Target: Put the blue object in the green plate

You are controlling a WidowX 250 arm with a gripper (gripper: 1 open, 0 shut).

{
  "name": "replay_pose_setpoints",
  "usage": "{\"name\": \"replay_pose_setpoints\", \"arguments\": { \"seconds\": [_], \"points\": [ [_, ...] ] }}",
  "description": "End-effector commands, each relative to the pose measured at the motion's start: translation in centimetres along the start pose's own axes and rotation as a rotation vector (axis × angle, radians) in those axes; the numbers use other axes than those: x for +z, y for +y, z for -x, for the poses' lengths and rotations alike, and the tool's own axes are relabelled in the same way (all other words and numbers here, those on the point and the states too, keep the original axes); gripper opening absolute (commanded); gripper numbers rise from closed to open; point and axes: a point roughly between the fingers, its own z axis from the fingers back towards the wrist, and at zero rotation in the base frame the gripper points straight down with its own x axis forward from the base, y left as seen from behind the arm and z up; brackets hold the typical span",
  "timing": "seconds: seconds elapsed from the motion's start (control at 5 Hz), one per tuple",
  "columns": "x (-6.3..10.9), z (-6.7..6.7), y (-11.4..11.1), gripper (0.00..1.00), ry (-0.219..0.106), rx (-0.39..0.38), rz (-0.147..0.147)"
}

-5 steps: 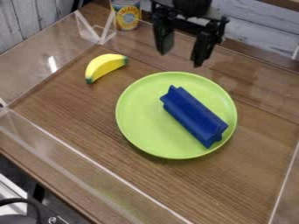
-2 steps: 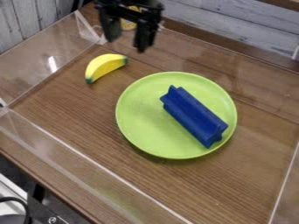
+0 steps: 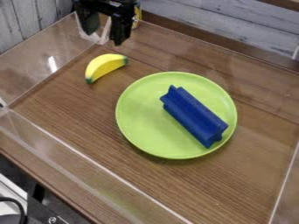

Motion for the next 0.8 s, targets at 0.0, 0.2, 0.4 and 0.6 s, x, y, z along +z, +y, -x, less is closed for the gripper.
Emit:
{"name": "replay_pose_setpoints", "arguments": {
  "seconds": [0.0, 0.2, 0.4, 0.6],
  "points": [
    [0.5, -0.7, 0.7, 1.00, -0.039, 0.003, -0.016],
    [-0.2, -1.0, 1.0, 1.00, -0.038, 0.004, -0.015],
    [-0.7, -1.4, 1.5, 1.00, -0.041, 0.008, -0.012],
    [-1.0, -1.7, 2.0, 1.00, -0.052, 0.012, -0.008]
  ]
}}
